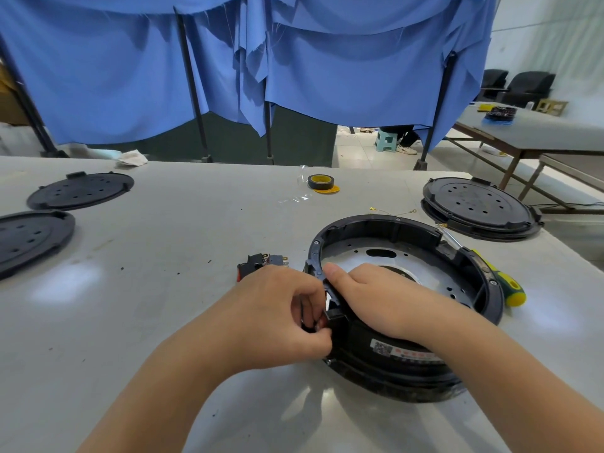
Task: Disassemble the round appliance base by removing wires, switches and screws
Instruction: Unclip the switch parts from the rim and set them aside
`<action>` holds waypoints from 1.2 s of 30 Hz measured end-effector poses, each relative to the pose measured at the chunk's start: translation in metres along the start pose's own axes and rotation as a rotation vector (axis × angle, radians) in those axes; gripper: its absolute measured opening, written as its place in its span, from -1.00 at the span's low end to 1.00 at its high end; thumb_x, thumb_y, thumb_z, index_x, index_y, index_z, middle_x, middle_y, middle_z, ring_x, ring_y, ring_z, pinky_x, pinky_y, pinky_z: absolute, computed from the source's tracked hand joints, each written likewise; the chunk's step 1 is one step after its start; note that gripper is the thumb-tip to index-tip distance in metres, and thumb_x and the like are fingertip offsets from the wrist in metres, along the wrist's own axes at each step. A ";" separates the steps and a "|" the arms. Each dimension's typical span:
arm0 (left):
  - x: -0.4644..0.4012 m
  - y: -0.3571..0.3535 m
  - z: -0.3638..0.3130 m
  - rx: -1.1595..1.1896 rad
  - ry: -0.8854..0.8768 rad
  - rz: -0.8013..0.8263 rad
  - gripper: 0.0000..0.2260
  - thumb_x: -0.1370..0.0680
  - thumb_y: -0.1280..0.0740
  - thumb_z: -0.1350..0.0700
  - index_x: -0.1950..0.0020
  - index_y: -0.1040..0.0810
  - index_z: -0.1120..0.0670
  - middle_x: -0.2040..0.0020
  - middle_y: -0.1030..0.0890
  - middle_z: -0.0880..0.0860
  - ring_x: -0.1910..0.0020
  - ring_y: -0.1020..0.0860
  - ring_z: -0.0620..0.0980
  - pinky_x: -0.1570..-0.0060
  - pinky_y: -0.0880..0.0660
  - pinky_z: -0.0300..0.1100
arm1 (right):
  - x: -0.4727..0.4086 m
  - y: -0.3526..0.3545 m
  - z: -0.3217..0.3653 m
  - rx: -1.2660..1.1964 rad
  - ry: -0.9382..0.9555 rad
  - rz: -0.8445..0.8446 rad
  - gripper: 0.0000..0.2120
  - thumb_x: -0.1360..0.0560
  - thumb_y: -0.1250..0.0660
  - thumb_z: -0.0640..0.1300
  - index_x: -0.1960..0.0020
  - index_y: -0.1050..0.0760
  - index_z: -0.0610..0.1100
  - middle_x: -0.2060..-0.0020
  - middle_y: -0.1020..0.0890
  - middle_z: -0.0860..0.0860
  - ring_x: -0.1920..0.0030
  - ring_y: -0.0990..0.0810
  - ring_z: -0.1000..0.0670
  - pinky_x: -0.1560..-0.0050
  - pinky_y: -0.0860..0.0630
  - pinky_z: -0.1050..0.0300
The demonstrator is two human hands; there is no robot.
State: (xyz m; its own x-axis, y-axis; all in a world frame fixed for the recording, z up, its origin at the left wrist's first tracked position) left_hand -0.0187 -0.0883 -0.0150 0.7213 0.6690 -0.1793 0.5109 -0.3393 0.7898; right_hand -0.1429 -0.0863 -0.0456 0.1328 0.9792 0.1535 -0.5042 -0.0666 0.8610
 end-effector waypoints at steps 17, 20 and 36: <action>0.012 0.067 0.123 0.321 0.507 -0.373 -0.95 -0.45 -0.45 0.09 0.14 -0.64 0.04 0.29 -0.70 -0.08 0.44 -0.58 -0.22 0.32 -0.40 -0.22 | 0.007 0.004 0.004 -0.003 0.005 -0.003 -0.46 -0.57 0.08 0.28 0.40 -0.16 -0.08 0.53 -0.28 0.05 0.49 -0.34 0.03 0.37 -0.30 0.14; 0.018 0.070 0.145 0.366 0.599 -0.498 -0.90 -0.48 -0.41 0.04 0.19 -0.66 0.03 0.29 -0.70 -0.07 0.43 -0.57 -0.18 0.31 -0.44 -0.18 | 0.008 0.003 0.005 -0.010 0.009 0.002 -0.47 -0.58 0.08 0.27 0.41 -0.16 -0.08 0.53 -0.27 0.04 0.50 -0.32 0.03 0.38 -0.30 0.14; 0.008 0.054 0.159 -0.255 0.746 -0.501 -0.71 -0.47 -0.25 -0.29 0.14 -0.61 -0.11 0.05 -0.59 -0.02 0.02 -0.53 0.05 -0.05 -0.23 -0.05 | 0.018 0.017 0.024 0.056 0.224 -0.147 -0.49 -0.61 0.06 0.19 0.38 -0.24 -0.09 0.51 -0.34 0.03 0.47 -0.34 0.04 0.42 -0.25 0.15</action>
State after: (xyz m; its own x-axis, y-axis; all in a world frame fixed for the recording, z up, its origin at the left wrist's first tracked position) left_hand 0.0895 -0.2065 -0.0672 -0.0876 0.9797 -0.1803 0.4994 0.1998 0.8430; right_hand -0.1288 -0.0741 -0.0164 0.0063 0.9967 -0.0806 -0.4443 0.0750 0.8927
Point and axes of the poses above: each hand's wrist, its own x-axis away from the middle knuckle, its own y-axis out of the back of the hand, z = x × y, the point moved 8 cm from there along -x, towards the middle knuckle
